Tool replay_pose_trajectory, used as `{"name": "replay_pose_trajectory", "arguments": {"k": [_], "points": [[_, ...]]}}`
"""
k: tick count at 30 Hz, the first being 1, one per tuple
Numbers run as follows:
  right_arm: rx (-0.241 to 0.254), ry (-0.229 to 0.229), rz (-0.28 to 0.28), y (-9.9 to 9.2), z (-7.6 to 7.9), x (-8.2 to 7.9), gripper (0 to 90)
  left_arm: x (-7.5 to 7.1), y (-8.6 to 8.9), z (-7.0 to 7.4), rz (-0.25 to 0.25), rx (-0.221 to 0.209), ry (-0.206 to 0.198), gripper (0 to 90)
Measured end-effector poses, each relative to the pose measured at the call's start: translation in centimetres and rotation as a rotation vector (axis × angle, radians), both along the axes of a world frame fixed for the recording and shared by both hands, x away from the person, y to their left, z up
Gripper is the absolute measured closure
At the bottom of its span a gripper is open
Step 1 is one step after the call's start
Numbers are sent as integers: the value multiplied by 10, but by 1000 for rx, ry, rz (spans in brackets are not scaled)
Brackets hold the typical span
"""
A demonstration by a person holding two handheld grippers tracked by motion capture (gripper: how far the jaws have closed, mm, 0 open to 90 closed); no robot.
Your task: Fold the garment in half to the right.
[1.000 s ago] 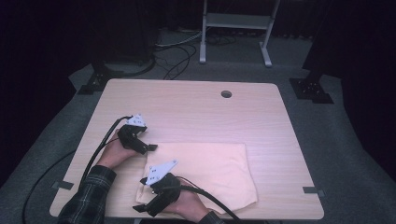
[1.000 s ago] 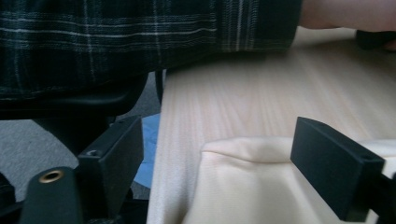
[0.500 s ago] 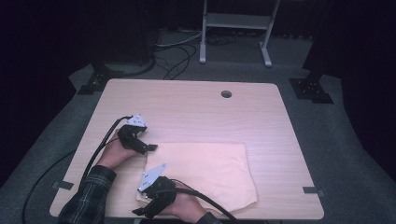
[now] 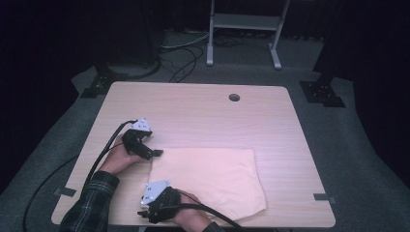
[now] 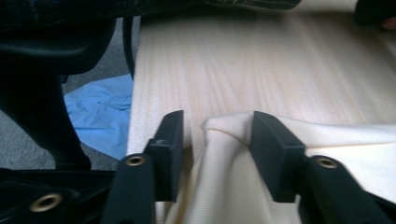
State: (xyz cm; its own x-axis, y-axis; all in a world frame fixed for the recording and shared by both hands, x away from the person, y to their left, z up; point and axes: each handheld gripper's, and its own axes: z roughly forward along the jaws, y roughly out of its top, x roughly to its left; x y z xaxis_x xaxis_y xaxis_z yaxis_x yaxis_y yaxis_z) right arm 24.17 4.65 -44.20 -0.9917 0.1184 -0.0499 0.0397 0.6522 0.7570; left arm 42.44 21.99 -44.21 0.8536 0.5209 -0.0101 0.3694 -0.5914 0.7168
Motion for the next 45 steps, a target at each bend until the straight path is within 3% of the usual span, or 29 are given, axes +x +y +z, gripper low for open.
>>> {"name": "replay_pose_trajectory", "arguments": {"k": [3,5,7,9,13,17,21,26,31,34,37,40,42,45], "points": [[3,-8,-31,-1,0,1,673,0,0,0,-3,-9,0,3],[3,-17,-39,-1,0,1,712,-1,3,1,-39,-34,-1,66],[1,-28,-53,-1,0,0,759,-3,5,2,-87,-77,8,187],[1,-36,-63,-1,0,0,779,-4,7,2,-143,-112,28,387],[2,-38,-69,-1,0,0,794,-6,7,2,-220,-124,57,659],[3,-35,-72,-1,0,1,800,-5,6,2,-231,-137,88,789],[10,-13,-78,-1,0,2,806,-4,7,1,-231,-146,107,835],[20,16,-92,1,1,6,812,-4,8,1,-192,-165,136,840],[66,48,-107,3,3,9,815,-2,15,4,-162,-172,156,840],[115,79,-106,2,6,11,816,-5,21,15,-147,-194,147,840],[124,62,-99,-2,12,9,816,-8,23,29,-143,-229,126,840],[153,49,-98,-12,24,6,817,-11,17,45,-131,-241,110,840],[174,49,-99,-22,33,6,817,-15,11,55,-114,-259,78,840],[184,34,-100,-41,46,7,817,-18,-1,71,-100,-239,68,840]]}}
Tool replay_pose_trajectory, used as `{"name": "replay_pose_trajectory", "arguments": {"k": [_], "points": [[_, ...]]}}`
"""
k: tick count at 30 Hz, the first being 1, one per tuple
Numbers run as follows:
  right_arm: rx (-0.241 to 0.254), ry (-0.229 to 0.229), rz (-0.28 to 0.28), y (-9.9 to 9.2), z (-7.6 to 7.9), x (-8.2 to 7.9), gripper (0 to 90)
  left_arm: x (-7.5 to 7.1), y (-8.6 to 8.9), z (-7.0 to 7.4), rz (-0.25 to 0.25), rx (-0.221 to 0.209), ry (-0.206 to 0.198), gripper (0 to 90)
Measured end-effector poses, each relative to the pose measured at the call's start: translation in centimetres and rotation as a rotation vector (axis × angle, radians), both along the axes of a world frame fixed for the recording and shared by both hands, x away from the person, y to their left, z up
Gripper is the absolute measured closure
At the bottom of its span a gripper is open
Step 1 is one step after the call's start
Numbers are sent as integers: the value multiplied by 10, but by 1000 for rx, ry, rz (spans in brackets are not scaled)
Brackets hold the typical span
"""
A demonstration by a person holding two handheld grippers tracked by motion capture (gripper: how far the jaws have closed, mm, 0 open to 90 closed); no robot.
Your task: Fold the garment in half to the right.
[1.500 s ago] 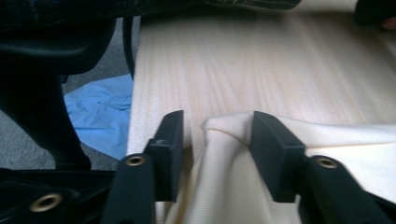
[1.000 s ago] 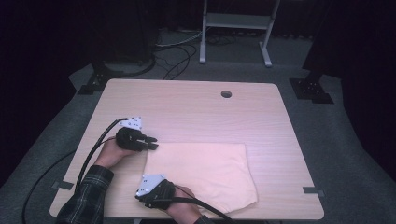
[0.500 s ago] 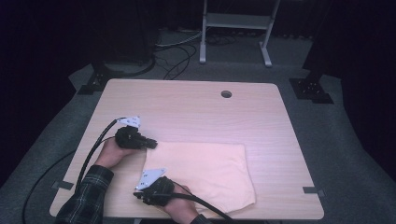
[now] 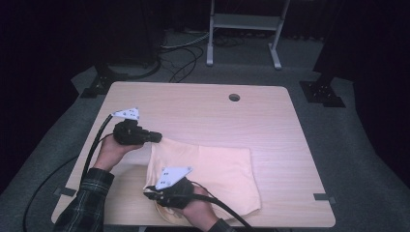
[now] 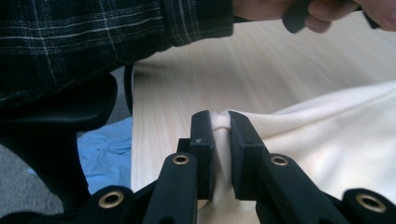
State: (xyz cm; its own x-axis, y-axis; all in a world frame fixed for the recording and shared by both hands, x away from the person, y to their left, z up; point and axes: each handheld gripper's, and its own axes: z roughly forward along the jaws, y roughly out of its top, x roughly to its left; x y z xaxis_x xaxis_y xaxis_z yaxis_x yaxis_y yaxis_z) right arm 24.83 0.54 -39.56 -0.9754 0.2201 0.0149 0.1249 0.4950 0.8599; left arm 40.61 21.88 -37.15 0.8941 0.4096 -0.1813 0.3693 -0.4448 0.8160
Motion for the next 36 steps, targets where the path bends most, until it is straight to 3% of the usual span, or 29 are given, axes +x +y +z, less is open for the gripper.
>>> {"name": "replay_pose_trajectory", "arguments": {"k": [5,12,23,27,32,36], "points": [[-28,-38,-28,-32,14,0,817,-3,-22,12,21,15,-21,840],[-70,-57,-78,-74,15,0,817,-4,-51,9,15,7,-37,839],[-136,-32,-134,-113,-12,-3,816,-3,-102,-22,-12,44,-13,839],[-159,-2,-149,-124,-25,-4,816,-2,-115,-37,-30,74,2,839],[-165,35,-160,-128,-37,-2,816,0,-126,-51,-49,127,17,836],[-165,33,-165,-124,-38,-3,816,0,-128,-55,-59,142,15,836]]}}
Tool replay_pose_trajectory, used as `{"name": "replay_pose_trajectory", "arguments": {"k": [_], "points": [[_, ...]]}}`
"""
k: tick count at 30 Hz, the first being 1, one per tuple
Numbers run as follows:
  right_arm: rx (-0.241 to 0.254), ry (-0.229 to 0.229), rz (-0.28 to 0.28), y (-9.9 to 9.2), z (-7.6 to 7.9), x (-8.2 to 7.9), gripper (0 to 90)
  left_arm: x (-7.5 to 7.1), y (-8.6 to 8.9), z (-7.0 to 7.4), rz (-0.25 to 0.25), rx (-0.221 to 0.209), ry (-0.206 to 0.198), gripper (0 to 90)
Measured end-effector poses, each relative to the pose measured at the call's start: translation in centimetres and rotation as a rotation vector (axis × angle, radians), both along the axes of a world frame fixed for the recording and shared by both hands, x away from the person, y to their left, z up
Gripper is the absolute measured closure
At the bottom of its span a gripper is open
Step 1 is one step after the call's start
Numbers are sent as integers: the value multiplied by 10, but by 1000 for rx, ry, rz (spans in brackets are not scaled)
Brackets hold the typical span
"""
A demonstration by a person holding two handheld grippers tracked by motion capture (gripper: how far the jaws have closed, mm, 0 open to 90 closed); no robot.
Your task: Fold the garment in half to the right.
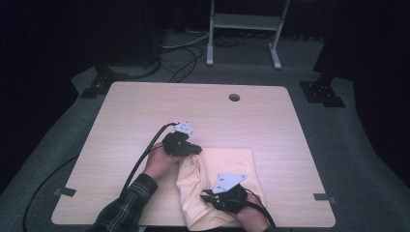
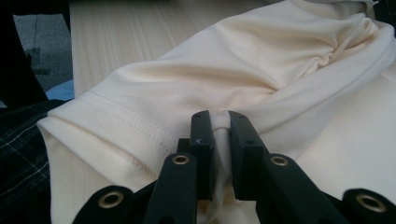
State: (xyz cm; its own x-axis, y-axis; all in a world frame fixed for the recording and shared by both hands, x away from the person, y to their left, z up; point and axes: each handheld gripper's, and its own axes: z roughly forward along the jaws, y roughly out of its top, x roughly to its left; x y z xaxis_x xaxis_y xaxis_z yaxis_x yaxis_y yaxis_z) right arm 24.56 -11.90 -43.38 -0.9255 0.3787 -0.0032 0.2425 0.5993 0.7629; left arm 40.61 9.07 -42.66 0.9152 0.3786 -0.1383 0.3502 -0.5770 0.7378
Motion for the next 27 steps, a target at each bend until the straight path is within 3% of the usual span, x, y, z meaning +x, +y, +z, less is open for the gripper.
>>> {"name": "replay_pose_trajectory", "arguments": {"k": [7,21,27], "points": [[10,5,-1,16,-1,3,815,4,15,-1,13,-3,15,835],[26,7,13,58,-2,10,815,5,72,1,49,-7,52,836],[38,-1,18,61,2,10,816,4,77,9,58,-17,48,840]]}}
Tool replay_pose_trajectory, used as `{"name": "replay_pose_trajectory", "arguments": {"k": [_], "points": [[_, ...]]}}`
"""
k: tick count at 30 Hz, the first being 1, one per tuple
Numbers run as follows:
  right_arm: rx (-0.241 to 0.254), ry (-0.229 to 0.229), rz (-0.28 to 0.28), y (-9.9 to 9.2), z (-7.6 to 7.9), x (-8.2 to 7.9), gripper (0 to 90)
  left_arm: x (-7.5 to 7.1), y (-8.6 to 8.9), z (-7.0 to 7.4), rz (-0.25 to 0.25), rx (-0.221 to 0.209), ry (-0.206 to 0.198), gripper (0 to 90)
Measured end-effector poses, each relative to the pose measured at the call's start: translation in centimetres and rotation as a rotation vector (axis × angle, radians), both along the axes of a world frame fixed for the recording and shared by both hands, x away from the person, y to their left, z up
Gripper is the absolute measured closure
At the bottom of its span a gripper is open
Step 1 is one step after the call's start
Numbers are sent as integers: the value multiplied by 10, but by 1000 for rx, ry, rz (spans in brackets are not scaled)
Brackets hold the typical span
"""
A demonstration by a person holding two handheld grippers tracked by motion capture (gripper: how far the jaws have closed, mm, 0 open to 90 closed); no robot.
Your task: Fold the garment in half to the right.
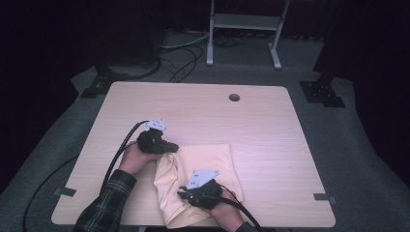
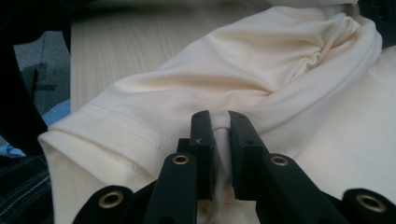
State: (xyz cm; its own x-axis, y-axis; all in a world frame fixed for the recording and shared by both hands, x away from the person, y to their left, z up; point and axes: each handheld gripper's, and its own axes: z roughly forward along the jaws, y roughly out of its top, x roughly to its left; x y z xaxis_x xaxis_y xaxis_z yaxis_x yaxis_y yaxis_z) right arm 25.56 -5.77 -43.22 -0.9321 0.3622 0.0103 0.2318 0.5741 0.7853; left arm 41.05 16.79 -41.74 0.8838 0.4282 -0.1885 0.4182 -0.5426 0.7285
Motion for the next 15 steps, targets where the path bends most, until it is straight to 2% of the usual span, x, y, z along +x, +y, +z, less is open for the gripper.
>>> {"name": "replay_pose_trajectory", "arguments": {"k": [3,5,6,8,10,15], "points": [[33,3,2,-5,9,-2,816,-1,0,15,-2,-30,-26,841],[57,-8,5,-10,18,-4,816,-4,0,26,-10,-70,-57,841],[63,-14,5,-13,23,-6,816,-5,-1,31,-14,-80,-56,841],[71,-31,13,-19,33,-8,816,-5,-5,40,-14,-75,-69,841],[79,-47,10,-26,41,-11,816,-6,-10,46,-19,-99,-80,841],[79,-83,-4,-46,57,-15,816,-6,-30,57,-48,-120,-102,840]]}}
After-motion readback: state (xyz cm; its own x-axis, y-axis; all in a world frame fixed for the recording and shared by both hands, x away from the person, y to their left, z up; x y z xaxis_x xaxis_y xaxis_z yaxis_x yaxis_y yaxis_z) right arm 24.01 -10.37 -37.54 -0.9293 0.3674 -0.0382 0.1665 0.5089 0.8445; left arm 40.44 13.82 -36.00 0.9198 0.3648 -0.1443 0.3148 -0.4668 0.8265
